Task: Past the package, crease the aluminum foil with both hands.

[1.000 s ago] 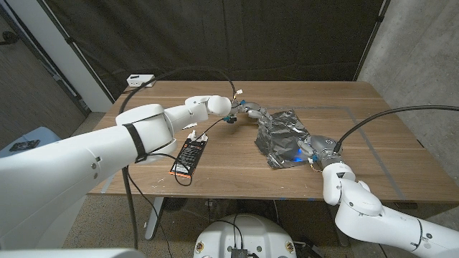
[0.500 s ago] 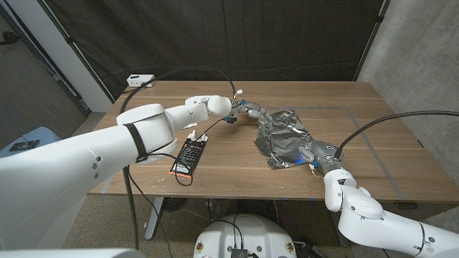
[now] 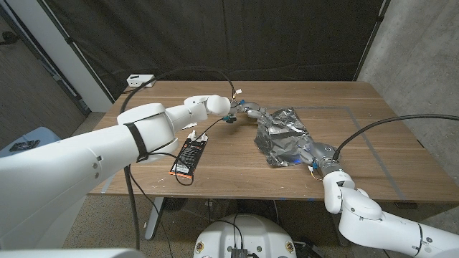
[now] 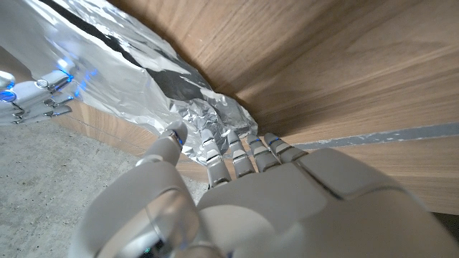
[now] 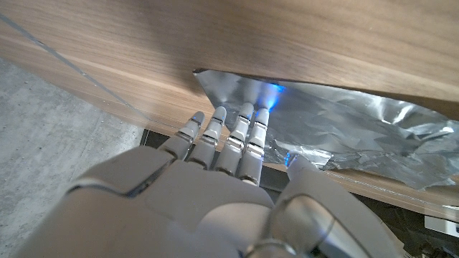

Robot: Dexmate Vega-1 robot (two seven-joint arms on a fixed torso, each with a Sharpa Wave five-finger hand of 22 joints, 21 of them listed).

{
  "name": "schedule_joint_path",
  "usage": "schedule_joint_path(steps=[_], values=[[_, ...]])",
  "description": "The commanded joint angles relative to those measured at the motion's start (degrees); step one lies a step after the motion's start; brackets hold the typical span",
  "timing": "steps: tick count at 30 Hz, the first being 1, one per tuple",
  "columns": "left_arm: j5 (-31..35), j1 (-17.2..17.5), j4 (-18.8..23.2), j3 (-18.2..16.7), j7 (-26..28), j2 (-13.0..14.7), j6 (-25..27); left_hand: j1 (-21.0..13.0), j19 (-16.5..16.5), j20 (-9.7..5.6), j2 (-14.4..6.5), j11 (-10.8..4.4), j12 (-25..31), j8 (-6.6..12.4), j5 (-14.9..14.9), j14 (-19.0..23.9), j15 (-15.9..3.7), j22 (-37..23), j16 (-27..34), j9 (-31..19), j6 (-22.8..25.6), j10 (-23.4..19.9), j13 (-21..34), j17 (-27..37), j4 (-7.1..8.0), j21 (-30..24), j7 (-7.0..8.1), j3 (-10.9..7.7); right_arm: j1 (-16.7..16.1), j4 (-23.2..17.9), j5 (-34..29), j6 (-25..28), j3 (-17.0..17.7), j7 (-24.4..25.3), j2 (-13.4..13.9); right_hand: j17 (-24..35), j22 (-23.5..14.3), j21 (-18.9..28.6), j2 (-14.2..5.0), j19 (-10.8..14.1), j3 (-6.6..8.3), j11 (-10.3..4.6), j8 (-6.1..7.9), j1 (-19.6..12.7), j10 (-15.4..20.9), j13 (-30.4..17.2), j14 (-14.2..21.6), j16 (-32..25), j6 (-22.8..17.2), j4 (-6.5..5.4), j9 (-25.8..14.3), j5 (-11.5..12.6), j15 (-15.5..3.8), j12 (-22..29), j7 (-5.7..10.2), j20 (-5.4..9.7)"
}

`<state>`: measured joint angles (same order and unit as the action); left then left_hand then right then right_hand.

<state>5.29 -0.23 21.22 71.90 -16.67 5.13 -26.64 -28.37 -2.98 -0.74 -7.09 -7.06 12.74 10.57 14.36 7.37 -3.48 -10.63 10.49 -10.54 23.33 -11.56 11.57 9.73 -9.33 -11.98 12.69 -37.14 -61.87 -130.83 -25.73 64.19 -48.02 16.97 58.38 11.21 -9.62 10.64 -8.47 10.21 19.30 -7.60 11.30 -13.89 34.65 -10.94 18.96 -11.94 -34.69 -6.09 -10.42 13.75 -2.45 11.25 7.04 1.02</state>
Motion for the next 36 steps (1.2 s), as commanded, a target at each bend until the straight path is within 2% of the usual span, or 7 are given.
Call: schedule_joint_path(steps=[1, 12, 17, 30, 36], values=[[-0.1, -0.1, -0.3, -0.2, 0.1, 0.1, -0.5, 0.1, 0.0, 0.38, 0.2, 0.16, -0.1, 0.0, 0.0, 0.4, -0.18, 0.0, 0.0, -0.1, 0.1, -0.4, 0.2, 0.2, 0.06, 0.0, -0.02, 0.09, 0.1, 0.7, -0.5, -1.2, 0.1, -0.8, 0.2, -0.1, 0.0, 0.3, 0.34, 0.4, 0.34, 0.08, 0.44, 0.0, 0.7, 0.0, 0.5, -0.4, -0.5, -0.03, -0.1, 0.0, -2.32, 0.0, 0.27, 0.31], [-0.3, -0.1, -0.3, -0.4, 0.0, 0.4, -0.7, 0.1, 0.0, 0.34, 0.2, 0.08, -0.1, 0.03, 0.0, 0.4, -0.25, 0.0, 0.0, -0.1, 0.2, -0.4, 0.2, 0.2, 0.06, 0.0, -0.02, 0.09, -1.1, -4.6, -2.7, 0.2, 1.5, -1.2, 3.0, -0.1, 0.0, 0.3, 0.28, 0.4, 0.59, -0.01, 0.45, -0.1, 0.7, 0.0, 0.5, -0.3, -0.6, 0.06, -0.2, 0.0, -2.38, -0.1, 0.23, 0.43], [-0.4, 0.0, -0.2, -0.6, -0.4, 1.0, -2.3, 0.1, 0.0, 0.36, 0.2, -0.02, -0.1, 0.04, 0.0, 0.4, -0.23, 0.0, 0.0, -0.1, 0.2, -0.4, 0.2, 0.2, 0.06, 0.0, -0.02, 0.08, -1.1, -7.7, -5.4, 1.4, 1.1, -1.9, 4.5, -0.1, 0.0, 0.3, 0.28, 0.5, 0.66, -0.1, 0.46, -0.1, 0.8, 0.0, 0.6, -0.3, -0.7, 0.07, -0.2, 0.0, -2.42, -0.1, 0.29, 0.42], [-0.6, 0.6, 0.0, -1.9, -2.0, 2.6, -7.7, 0.1, 0.0, 0.35, 0.2, 0.07, -0.1, 0.04, 0.0, 0.4, -0.26, 0.0, 0.0, -0.1, 0.2, -0.4, 0.2, 0.2, 0.05, 0.0, -0.01, 0.08, -1.7, -9.6, -9.5, 0.5, 1.4, -2.4, 4.2, -0.1, 0.0, 0.2, 0.38, 0.5, 0.81, -0.02, 0.4, 0.0, 0.8, 0.0, 0.6, -0.2, -0.7, 0.15, -0.2, -0.1, -2.44, -0.1, 0.32, 0.37], [-0.7, 0.7, 0.0, -2.5, -2.6, 2.8, -8.4, 0.0, 0.0, 0.35, 0.2, 0.29, -0.1, 0.02, 0.0, 0.4, -0.28, 0.0, 0.0, -0.1, 0.2, -0.4, 0.2, 0.2, 0.03, 0.0, -0.01, 0.06, -2.1, -10.3, -11.6, 1.0, 1.4, -3.7, 4.0, -0.1, 0.0, 0.2, 0.41, 0.5, 0.88, -0.03, 0.38, 0.0, 0.8, 0.0, 0.6, -0.2, -0.7, 0.17, -0.2, -0.2, -2.51, -0.1, 0.27, 0.39]])
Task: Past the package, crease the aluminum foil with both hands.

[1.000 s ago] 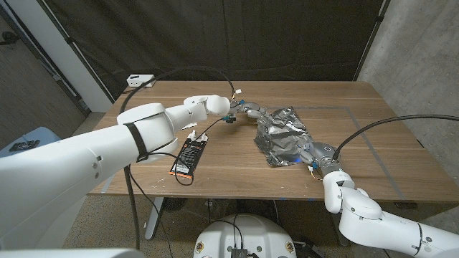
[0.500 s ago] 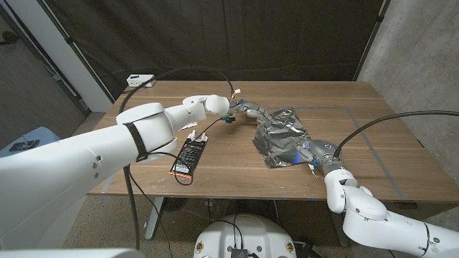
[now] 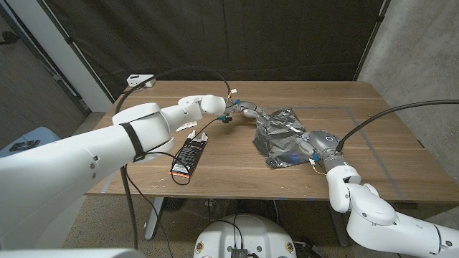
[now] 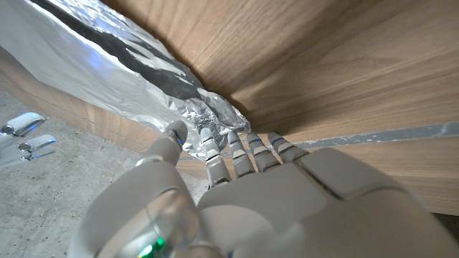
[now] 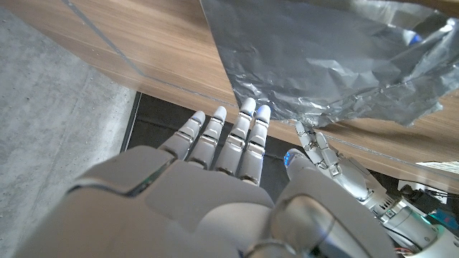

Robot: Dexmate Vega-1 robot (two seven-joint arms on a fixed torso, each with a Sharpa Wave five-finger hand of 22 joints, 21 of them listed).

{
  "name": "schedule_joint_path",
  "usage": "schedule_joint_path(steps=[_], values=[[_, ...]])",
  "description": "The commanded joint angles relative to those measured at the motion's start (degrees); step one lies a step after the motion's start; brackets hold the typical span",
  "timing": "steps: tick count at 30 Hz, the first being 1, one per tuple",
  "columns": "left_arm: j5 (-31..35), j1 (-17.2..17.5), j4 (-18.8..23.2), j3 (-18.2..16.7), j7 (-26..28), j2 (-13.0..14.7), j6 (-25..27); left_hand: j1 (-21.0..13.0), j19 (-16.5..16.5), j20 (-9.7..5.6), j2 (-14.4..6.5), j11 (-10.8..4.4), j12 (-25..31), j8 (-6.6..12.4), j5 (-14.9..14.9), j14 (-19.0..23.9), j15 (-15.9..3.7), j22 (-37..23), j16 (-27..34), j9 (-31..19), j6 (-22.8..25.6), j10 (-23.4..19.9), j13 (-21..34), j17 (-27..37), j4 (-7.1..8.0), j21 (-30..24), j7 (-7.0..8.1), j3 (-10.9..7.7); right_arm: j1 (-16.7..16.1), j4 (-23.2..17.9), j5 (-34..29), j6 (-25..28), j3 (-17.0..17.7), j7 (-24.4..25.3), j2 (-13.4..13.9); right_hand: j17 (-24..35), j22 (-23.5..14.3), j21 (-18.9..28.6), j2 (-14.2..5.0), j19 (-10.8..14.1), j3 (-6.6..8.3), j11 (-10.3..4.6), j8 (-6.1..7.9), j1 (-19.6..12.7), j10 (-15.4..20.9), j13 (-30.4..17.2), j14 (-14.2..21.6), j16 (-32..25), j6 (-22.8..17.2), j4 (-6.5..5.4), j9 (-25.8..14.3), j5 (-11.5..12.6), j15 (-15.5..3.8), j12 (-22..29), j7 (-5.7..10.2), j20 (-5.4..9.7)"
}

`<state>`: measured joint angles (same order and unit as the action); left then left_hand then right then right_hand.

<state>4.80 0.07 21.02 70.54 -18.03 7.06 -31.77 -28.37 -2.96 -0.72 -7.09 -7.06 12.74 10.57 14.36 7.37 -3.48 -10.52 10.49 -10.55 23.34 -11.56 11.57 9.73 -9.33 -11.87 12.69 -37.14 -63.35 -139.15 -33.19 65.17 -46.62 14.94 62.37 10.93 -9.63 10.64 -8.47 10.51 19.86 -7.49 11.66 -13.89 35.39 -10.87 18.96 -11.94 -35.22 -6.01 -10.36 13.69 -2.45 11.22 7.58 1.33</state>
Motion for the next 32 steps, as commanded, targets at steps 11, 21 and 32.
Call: schedule_joint_path(steps=[11, 21, 32], values=[[-0.4, 0.7, 0.2, -1.9, -1.8, 0.8, -4.4, 0.1, 0.0, 0.3, 0.2, 0.11, -0.1, 0.01, 0.0, 0.4, -0.28, -0.1, 0.0, -0.1, 0.2, -0.4, 0.2, 0.2, 0.04, -0.1, -0.01, 0.08, -0.3, -3.0, -8.5, 0.5, 1.2, -3.3, -0.4, 0.2, 0.0, 0.2, 0.46, 0.3, 0.44, -0.12, -0.03, 0.0, 0.1, -0.1, 0.7, -0.2, -0.1, 0.13, -0.2, -0.2, -2.5, -0.1, -0.29, 0.05], [-0.9, 0.8, 0.2, -2.4, -2.5, 0.9, -4.6, 0.1, -0.1, 0.32, 0.2, 0.04, -0.2, 0.01, -0.1, 0.4, -0.25, -0.1, 0.0, -0.1, 0.2, -0.3, 0.2, 0.2, 0.03, -0.2, -0.01, 0.08, -1.6, -1.1, -6.5, -2.2, 5.9, -2.1, -2.3, 0.2, 0.0, 0.2, 0.5, 0.4, 0.56, -0.07, -0.07, 0.1, 0.1, -0.1, 0.7, -0.2, -0.1, 0.16, -0.2, -0.2, -2.49, -0.2, -0.26, 0.13], [-1.5, 1.0, 0.4, -3.5, -3.5, 1.9, -7.0, 0.0, -0.1, 0.33, 0.1, 0.1, -0.2, 0.03, 0.0, 0.5, -0.27, -0.1, 0.0, -0.1, 0.2, -0.3, 0.2, 0.2, 0.03, -0.2, -0.01, 0.05, 0.2, 4.2, -4.0, -9.6, 8.2, -0.4, -5.7, 0.2, 0.0, 0.2, 0.55, 0.5, 0.7, -0.01, -0.08, 0.2, 0.1, -0.1, 0.8, -0.2, -0.2, 0.19, -0.3, -0.3, -2.52, -0.2, -0.34, 0.14]])
